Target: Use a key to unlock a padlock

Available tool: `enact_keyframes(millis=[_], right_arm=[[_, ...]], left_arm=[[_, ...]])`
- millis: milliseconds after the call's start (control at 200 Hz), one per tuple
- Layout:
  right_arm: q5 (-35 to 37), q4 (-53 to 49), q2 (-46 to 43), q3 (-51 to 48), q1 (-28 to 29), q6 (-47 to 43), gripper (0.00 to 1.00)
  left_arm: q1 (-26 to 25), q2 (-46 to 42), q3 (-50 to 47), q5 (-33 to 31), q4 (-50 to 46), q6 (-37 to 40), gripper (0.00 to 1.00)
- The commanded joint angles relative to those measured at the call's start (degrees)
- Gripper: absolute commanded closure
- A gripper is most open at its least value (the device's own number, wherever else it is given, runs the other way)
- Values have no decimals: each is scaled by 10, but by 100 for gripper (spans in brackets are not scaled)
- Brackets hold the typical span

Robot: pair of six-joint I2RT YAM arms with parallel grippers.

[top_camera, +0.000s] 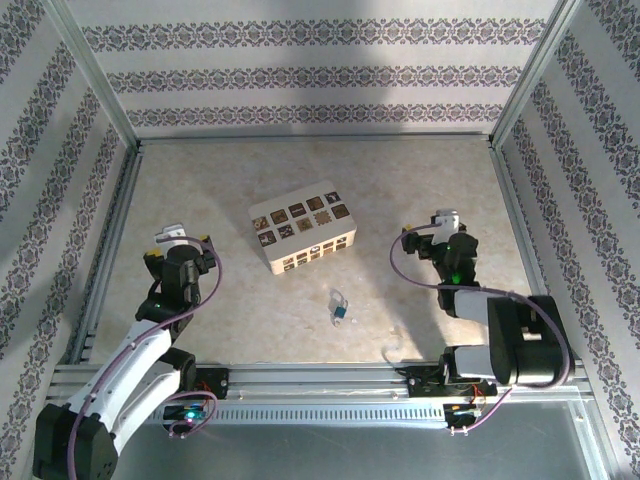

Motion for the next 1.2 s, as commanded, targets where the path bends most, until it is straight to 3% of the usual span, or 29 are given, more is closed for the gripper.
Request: enact_keyframes(millis=[0,65,145,285,445,755,889,1194], right_arm=[[-32,117,71,-1,-4,-9,2],[-30,155,106,7,-6,3,1],[-13,71,84,30,-11,8,2],[-5,24,90,68,-21,27,2],[9,30,90,66,-20,28,2],[11,29,90,66,-19,28,2],[12,29,90,66,-19,28,2],[13,28,90,66,-18,27,2]], left_arm=[[16,18,-7,1,52,26,1],[21,35,-6,4,66,30,1],[31,55,-8,14,81,31,1],[41,81,-21,16,116,44,1],[50,106,-48,47,185,98,1],[66,168,-57,115,265,105,1],[67,198,-66,119,339,124,1],[79,286,-37,160,405,143,1]])
